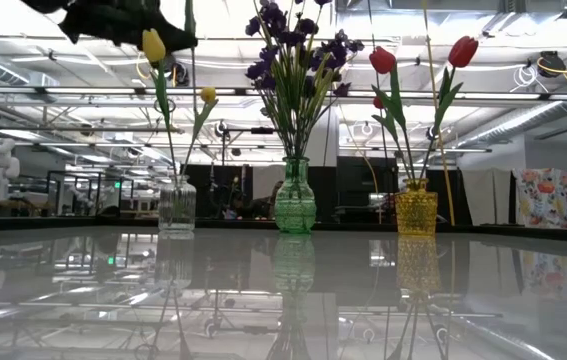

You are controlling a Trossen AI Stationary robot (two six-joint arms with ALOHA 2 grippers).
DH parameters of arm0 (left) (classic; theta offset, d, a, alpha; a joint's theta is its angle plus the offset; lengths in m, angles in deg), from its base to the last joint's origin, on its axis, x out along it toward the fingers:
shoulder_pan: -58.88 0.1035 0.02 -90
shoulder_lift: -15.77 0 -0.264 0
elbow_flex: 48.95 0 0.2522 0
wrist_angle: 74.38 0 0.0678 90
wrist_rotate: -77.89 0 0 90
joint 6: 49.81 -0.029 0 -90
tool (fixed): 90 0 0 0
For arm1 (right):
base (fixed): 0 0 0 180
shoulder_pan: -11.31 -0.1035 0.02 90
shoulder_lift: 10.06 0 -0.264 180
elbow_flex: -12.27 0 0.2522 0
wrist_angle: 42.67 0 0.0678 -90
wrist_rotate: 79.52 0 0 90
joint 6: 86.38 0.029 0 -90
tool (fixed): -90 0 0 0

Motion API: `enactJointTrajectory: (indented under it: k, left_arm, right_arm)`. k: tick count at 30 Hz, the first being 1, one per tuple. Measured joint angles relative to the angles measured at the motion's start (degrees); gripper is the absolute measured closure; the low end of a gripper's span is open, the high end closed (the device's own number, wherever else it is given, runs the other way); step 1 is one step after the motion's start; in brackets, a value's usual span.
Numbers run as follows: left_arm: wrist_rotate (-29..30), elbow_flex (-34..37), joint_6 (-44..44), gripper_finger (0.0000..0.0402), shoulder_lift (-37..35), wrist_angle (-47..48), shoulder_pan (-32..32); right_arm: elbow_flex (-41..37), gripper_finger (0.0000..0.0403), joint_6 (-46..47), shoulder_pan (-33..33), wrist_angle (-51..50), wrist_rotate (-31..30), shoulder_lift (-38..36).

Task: Sort flowers into vase by color
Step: Put the yellow flower into the transparent vase

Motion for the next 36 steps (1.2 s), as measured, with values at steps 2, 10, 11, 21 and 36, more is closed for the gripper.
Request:
enactJointTrajectory:
  k: [2,10,11,21,36]
  left_arm:
    - [-0.47,1.48,-0.86,0.0382,0.09,-0.26,0.57]
    - [-0.50,7.99,-1.35,0.0382,-0.18,-3.69,3.18]
    - [-0.48,8.29,-1.37,0.0382,-0.18,-3.63,3.44]
    - [-0.31,8.43,-1.80,0.0382,0.14,-1.74,4.72]
    - [-0.10,8.41,-3.22,0.0382,4.37,-0.44,4.67]
  right_arm:
    - [-0.02,0.0227,0.09,0.00,-0.08,0.00,0.00]
    - [-0.02,0.0227,1.55,-0.04,-2.42,0.00,0.00]
    - [-0.02,0.0227,1.60,-0.04,-2.45,0.00,0.00]
    - [-0.02,0.0227,1.61,-0.04,-2.41,0.00,0.00]
    - [-0.02,0.0227,1.61,-0.04,-2.35,0.00,0.00]
